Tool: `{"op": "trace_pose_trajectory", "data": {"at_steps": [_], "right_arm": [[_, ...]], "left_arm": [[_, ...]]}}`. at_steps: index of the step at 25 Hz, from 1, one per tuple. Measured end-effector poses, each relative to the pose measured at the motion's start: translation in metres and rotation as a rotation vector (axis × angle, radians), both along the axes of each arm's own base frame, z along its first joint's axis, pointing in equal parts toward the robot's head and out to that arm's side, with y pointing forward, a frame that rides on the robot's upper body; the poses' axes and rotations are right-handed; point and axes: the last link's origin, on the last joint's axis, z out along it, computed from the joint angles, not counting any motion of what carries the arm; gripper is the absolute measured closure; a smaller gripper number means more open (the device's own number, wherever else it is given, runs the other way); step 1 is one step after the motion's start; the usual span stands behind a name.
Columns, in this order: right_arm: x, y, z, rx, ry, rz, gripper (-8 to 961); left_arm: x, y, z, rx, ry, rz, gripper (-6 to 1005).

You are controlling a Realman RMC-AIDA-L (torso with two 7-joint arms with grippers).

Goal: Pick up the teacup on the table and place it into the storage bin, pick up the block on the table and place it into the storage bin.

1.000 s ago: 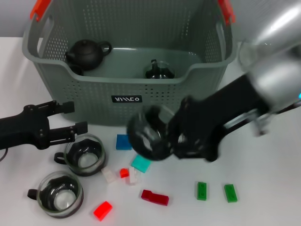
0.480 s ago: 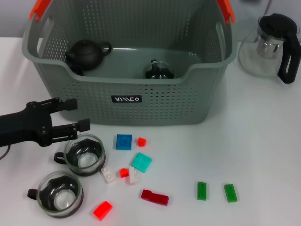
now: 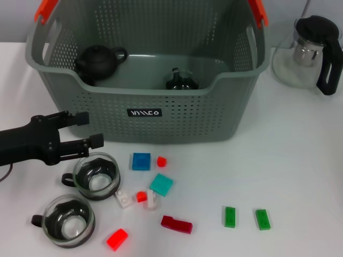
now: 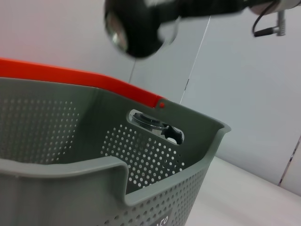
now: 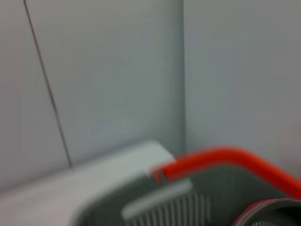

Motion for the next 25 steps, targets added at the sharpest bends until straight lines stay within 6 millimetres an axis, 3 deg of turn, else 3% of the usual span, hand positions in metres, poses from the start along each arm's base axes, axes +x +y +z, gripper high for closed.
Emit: {"op": "trace_pose_trajectory", "data": {"at_steps": [6, 13, 25], "right_arm": [[0.002, 0.017, -0.049, 0.071, -0.237, -0.007, 887], [0.039, 0.032, -0.092, 0.117, -0.367, -0.068, 885], [0.054, 0.024, -0.097, 0.049, -0.413, -0.106, 881]], "left_arm": [[-0.001, -0.001, -0.001, -0.001, -0.003, 0.006, 192], [0.0, 0.0, -0.004, -0.001, -0.006, 0.01, 191], [0.0, 0.001, -0.004, -0.001, -0.006, 0.01, 191]]}}
